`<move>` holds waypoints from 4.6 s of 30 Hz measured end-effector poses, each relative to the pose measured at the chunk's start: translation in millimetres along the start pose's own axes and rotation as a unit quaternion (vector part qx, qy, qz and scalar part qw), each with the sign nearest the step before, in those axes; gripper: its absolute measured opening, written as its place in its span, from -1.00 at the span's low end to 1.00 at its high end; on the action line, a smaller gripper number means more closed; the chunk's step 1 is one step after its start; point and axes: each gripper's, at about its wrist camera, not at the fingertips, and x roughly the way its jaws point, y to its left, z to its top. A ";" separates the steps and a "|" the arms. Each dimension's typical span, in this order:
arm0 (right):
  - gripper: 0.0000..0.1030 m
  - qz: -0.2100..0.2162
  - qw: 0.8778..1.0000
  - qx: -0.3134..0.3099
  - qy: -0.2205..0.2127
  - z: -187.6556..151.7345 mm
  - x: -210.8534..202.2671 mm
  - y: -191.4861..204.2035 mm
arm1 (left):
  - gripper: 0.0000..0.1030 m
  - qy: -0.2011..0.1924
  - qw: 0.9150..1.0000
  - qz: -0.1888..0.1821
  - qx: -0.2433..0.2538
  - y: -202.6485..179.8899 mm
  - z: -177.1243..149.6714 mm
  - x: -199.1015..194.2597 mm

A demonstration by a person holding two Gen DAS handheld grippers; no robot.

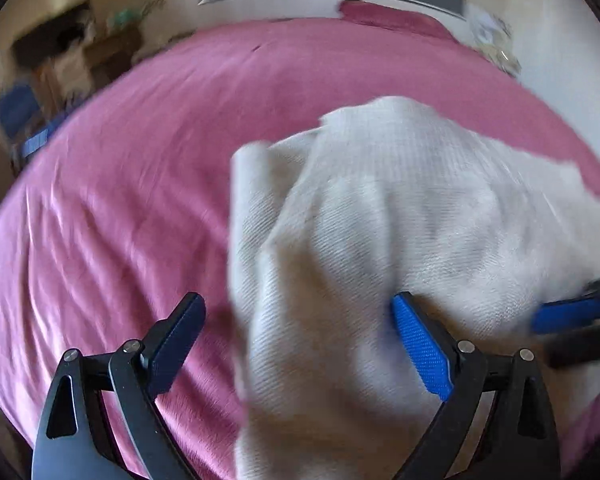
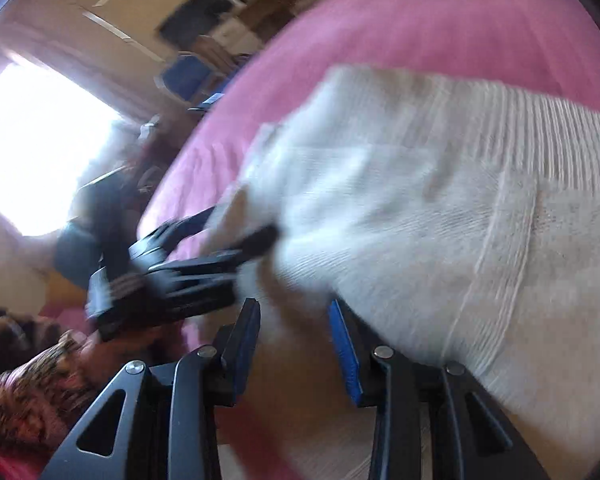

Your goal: Fold clothes

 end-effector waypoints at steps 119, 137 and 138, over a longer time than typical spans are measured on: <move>0.37 0.022 0.924 0.358 -0.133 -146.5 -287.3 -254.9 | 1.00 0.092 0.988 -0.124 -0.029 56.5 53.1 -1.9; 0.49 0.027 0.951 0.292 -0.096 -131.5 -275.1 -240.2 | 1.00 0.130 0.982 -0.128 0.043 43.6 25.5 7.2; 0.49 0.028 0.952 0.289 -0.094 -131.0 -274.1 -239.8 | 1.00 0.127 0.982 -0.130 0.055 40.2 23.6 7.8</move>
